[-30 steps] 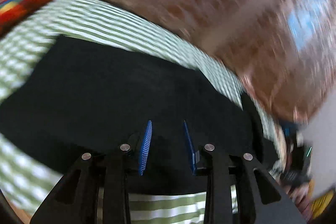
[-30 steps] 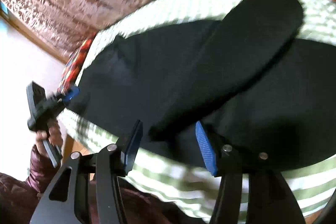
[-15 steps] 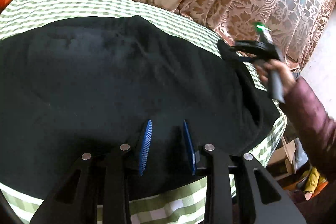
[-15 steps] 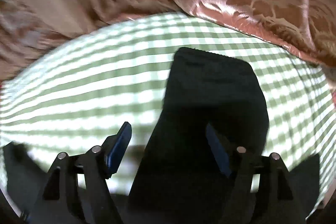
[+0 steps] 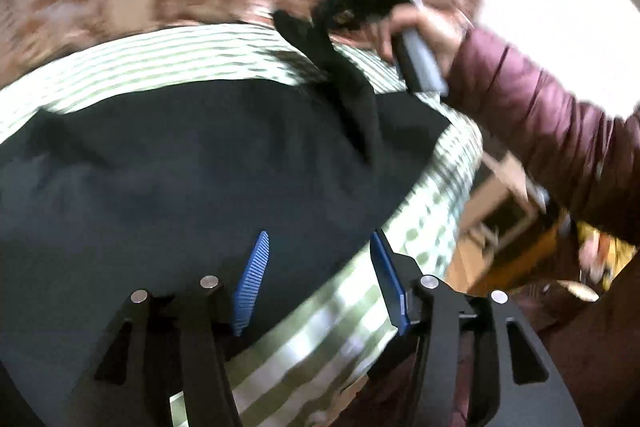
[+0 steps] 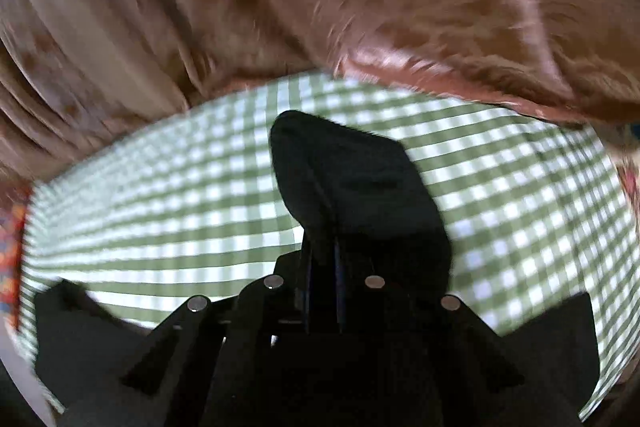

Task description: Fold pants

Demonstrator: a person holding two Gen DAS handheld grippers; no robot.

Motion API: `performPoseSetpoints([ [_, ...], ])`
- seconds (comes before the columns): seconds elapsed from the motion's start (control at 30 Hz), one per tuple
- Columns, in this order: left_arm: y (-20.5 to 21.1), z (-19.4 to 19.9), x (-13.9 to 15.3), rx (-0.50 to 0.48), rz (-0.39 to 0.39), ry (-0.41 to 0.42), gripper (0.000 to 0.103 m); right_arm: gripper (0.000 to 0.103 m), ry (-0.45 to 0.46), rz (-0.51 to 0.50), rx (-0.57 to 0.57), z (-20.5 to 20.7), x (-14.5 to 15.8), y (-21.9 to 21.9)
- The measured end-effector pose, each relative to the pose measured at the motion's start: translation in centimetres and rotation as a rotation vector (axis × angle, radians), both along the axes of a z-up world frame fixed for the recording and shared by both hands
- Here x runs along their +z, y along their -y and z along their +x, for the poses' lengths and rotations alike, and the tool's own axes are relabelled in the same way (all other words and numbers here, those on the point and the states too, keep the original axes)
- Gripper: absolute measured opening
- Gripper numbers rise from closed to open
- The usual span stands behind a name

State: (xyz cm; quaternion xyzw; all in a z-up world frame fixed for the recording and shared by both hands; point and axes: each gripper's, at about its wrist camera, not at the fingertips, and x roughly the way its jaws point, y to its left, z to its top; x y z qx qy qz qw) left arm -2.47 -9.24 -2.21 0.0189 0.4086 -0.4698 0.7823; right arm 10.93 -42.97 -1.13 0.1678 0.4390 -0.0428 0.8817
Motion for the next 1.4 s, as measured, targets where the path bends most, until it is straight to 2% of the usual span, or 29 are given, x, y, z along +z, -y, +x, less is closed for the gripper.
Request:
performPoseSetpoints([
  [0.13,3.6,-0.3,-1.1,-0.071,0.089,0.026,0.052,0.008,0.121,0.136,-0.08,-5.0,3.3,3.6],
  [0.17,4.3,-0.4,-1.6,-0.067,0.127,0.047,0.052,0.008,0.147,0.167,-0.095,-6.5,3.6,4.6],
  [0.23,4.8,-0.3,-2.0,-0.05,0.143,0.046,0.052,0.008,0.181,0.21,-0.149,-9.8,3.7,6.6],
  [0.3,4.6,0.2,-2.1,-0.03,0.126,0.026,0.052,0.008,0.187,0.246,-0.2,-12.6,2.4,8.4],
  [0.43,4.2,0.9,-2.3,-0.003,0.105,-0.007,0.049,0.007,0.094,0.346,-0.325,-16.9,-4.2,12.0],
  [0.5,4.2,1.0,-2.3,0.013,0.123,0.006,0.032,0.007,0.06,0.4,-0.369,-18.6,-7.4,13.1],
  [0.53,4.1,1.1,-2.4,0.022,0.127,0.003,0.029,0.007,0.06,0.432,-0.378,-19.2,-8.3,13.4],
  [0.6,3.8,1.6,-2.4,0.042,0.115,-0.016,0.016,0.012,0.073,0.48,-0.398,-19.9,-9.5,14.0],
  [0.67,3.4,2.0,-2.4,0.056,0.107,-0.03,0.009,0.02,0.096,0.512,-0.412,-20.4,-9.5,14.8],
  [0.7,3.3,2.0,-2.3,0.061,0.11,-0.027,0.001,0.023,0.109,0.522,-0.424,-20.3,-9.3,15.3],
  [0.83,3.2,1.8,-1.9,0.059,0.098,-0.015,0.0,0.025,0.113,0.494,-0.463,-19.5,-9.0,16.6],
  [0.93,3.2,1.6,-1.5,0.043,0.082,-0.01,0.0,0.007,0.106,0.437,-0.466,-18.9,-8.2,16.7],
  [1.1,2.7,1.4,-0.9,0.014,0.043,-0.008,0.0,0.006,0.16,0.379,-0.41,-19.6,-4.6,15.8],
  [1.23,2.4,1.4,-0.7,0.014,0.038,0.003,0.0,0.006,0.127,0.313,-0.391,-19.1,-3.5,15.1],
  [1.27,2.6,1.3,-0.6,0.02,0.047,0.013,0.003,0.006,0.116,0.311,-0.397,-19.0,-3.7,15.2],
  [1.3,2.7,1.2,-0.6,0.02,0.058,0.018,0.025,0.006,0.109,0.313,-0.403,-18.9,-3.8,15.2],
  [1.37,3.1,0.9,-0.5,0.009,0.068,0.034,0.056,0.006,0.108,0.324,-0.414,-19.0,-4.0,15.2],
  [1.4,3.5,0.4,-0.4,-0.016,0.069,0.045,0.057,0.006,0.116,0.33,-0.413,-19.2,-3.7,15.1],
])
